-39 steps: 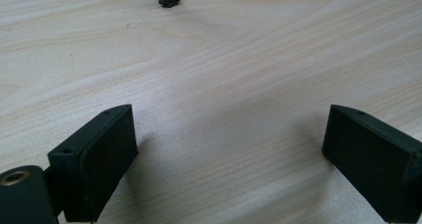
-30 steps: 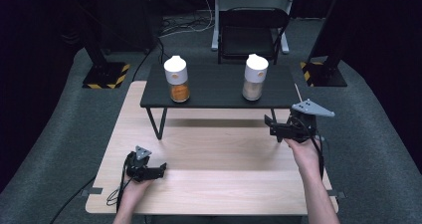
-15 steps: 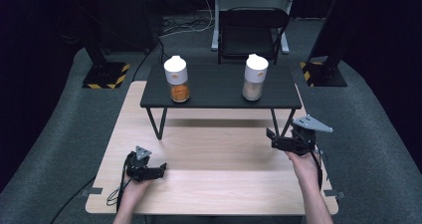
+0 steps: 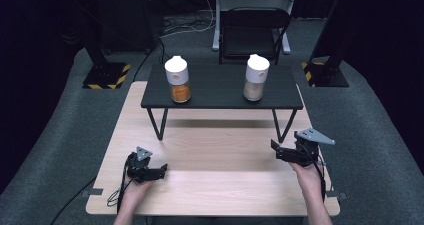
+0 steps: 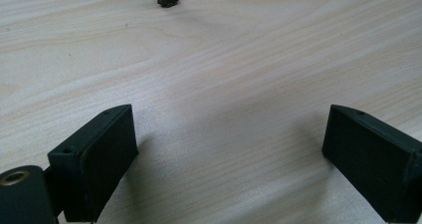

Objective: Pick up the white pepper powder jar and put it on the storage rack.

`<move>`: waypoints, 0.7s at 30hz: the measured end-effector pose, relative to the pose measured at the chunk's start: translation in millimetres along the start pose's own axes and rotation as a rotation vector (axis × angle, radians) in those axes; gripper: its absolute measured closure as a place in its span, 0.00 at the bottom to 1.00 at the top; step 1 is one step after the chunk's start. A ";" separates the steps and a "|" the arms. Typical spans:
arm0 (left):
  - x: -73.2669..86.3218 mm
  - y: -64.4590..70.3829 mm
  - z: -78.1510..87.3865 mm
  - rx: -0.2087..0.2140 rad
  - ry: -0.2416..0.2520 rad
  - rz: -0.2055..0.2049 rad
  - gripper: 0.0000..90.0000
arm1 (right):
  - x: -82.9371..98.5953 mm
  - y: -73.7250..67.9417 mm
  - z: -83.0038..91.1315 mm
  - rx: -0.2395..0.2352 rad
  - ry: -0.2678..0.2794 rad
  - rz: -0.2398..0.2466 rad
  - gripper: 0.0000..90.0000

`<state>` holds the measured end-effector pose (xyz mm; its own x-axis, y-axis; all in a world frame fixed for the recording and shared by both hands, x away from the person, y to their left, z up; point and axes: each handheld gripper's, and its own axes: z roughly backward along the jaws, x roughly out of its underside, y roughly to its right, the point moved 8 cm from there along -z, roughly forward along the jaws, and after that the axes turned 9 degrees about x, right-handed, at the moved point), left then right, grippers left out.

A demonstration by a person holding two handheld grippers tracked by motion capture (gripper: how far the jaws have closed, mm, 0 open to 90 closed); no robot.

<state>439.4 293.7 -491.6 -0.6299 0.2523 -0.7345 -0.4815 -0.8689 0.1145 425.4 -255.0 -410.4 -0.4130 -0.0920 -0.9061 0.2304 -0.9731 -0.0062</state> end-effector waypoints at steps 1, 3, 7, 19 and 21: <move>0.0 0.0 0.0 0.000 0.000 0.000 0.07 | 2.9 1.1 -0.5 -0.003 -0.005 -0.004 0.02; 0.0 0.0 0.0 0.000 0.000 0.000 0.07 | 8.1 2.8 -1.4 -0.005 -0.019 -0.006 0.02; 0.0 0.0 0.0 0.000 0.000 0.000 0.07 | 18.4 5.4 -2.4 0.000 -0.036 -0.015 0.02; 0.0 0.0 0.0 0.000 0.000 0.000 0.07 | 46.9 11.1 -7.1 0.009 -0.086 -0.042 0.02; 0.0 0.0 0.0 0.000 0.000 0.000 0.07 | 50.7 11.3 -7.7 0.014 -0.093 -0.041 0.02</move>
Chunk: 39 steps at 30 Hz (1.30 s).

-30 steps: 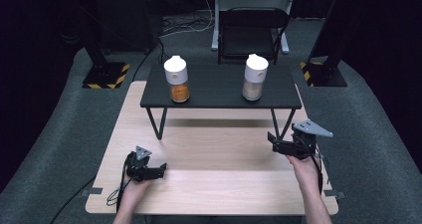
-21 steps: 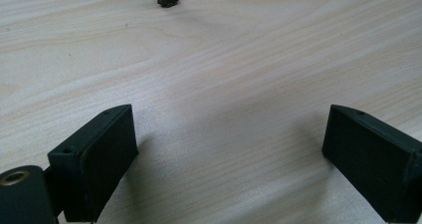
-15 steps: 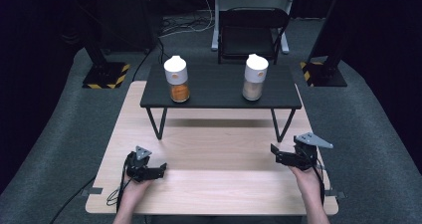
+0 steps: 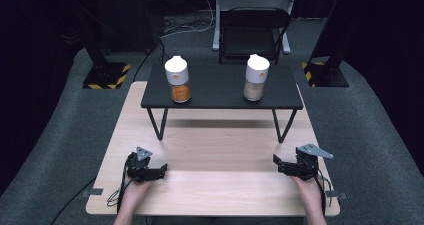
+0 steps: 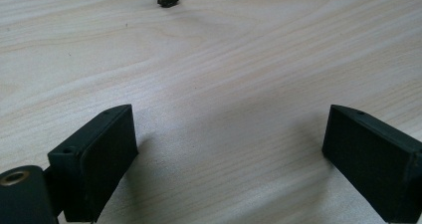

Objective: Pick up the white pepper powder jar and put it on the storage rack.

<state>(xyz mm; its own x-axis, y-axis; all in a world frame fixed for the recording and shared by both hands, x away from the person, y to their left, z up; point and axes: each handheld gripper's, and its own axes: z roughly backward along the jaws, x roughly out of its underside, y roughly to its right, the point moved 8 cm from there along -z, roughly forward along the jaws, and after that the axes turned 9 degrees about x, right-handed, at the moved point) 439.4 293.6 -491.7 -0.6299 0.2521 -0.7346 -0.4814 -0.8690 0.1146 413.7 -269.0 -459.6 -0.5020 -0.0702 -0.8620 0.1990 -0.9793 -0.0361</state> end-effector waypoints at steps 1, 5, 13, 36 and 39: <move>0.0 0.0 0.0 0.000 0.000 0.000 0.07 | 1.9 0.4 -0.6 -0.001 -0.002 -0.005 0.02; 0.0 0.0 0.0 0.000 0.000 0.000 0.07 | 8.1 1.8 -2.7 0.000 -0.015 -0.013 0.02; 0.0 0.0 0.0 0.000 0.000 0.000 0.07 | 17.2 4.8 -6.4 0.008 -0.041 -0.025 0.02; -0.4 0.3 -0.4 -0.001 -0.001 0.001 0.07 | 22.9 3.5 -17.2 0.029 -0.165 0.011 0.02; -0.4 0.3 -0.4 0.000 -0.001 0.001 0.07 | 22.1 1.9 -17.9 0.037 -0.179 0.020 0.02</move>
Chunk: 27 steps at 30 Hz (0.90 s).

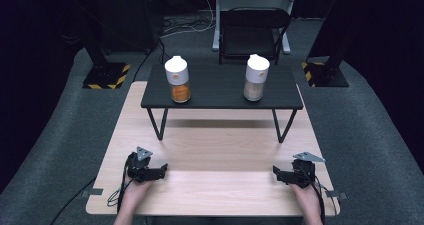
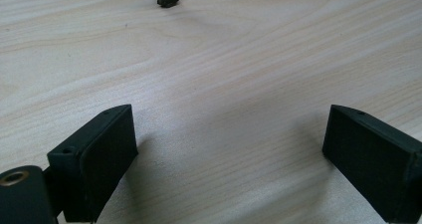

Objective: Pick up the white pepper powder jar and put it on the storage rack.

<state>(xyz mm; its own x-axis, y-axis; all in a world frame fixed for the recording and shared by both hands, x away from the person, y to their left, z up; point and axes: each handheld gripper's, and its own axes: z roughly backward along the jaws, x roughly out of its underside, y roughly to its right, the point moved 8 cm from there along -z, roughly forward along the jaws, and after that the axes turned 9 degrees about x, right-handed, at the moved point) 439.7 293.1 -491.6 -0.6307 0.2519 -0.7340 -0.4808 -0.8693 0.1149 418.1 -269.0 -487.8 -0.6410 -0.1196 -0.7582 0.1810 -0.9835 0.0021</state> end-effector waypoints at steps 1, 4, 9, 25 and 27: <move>0.0 0.0 0.0 0.000 0.000 0.000 0.07 | -0.2 -0.6 0.0 0.003 -0.004 0.003 0.02; 0.0 0.1 0.0 0.002 -0.001 -0.002 0.07 | -0.6 -1.6 -0.1 0.008 -0.007 0.013 0.02; 0.0 0.3 0.2 0.002 -0.002 -0.004 0.07 | -1.0 -4.0 -0.1 0.019 -0.013 0.030 0.02; 0.0 0.6 -0.1 0.003 0.000 -0.003 0.07 | -2.0 -9.4 -0.5 0.041 -0.023 0.070 0.02; 0.0 0.6 -0.2 0.003 0.000 -0.003 0.07 | -1.9 -9.7 -0.6 0.041 -0.023 0.073 0.02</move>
